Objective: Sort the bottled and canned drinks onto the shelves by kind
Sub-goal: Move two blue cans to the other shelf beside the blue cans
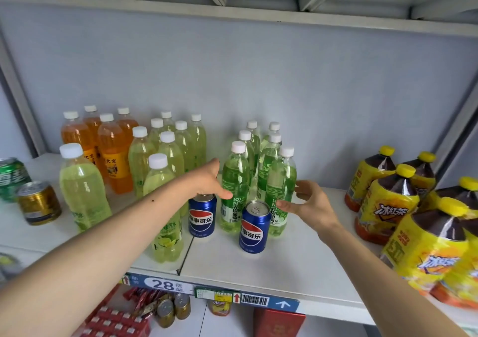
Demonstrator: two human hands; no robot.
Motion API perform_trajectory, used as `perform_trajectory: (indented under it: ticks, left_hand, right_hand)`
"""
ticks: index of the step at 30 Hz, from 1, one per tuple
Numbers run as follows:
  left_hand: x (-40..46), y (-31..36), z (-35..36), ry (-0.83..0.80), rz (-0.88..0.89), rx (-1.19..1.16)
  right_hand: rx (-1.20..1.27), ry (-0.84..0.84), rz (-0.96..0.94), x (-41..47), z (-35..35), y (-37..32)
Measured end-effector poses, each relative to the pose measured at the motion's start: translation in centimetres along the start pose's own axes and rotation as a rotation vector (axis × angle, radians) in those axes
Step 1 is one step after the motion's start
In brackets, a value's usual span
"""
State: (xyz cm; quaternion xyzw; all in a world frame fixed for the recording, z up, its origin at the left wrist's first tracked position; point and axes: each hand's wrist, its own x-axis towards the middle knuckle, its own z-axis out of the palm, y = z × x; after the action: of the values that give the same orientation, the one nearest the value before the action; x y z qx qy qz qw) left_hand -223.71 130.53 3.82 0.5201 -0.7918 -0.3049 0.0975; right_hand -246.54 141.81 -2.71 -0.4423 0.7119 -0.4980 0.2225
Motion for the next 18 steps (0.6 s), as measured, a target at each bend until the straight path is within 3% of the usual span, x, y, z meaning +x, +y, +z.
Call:
perform_trajectory:
  ticks: [4,10,18]
  left_hand:
    - [-0.5,-0.9,1.1,-0.061,-0.031,0.146]
    - [-0.8,-1.1,1.6,-0.067,-0.053,0.286]
    - [-1.1,-0.7,1.8,-0.134,-0.028,0.314]
  right_hand:
    - [0.001,0.124,-0.004,-3.0,1.2,0.1]
    - [-0.095,-0.023,0.03,-5.0,4.7,0.8]
    - [-0.214,0.015,0.046,-5.3,7.9,2.3]
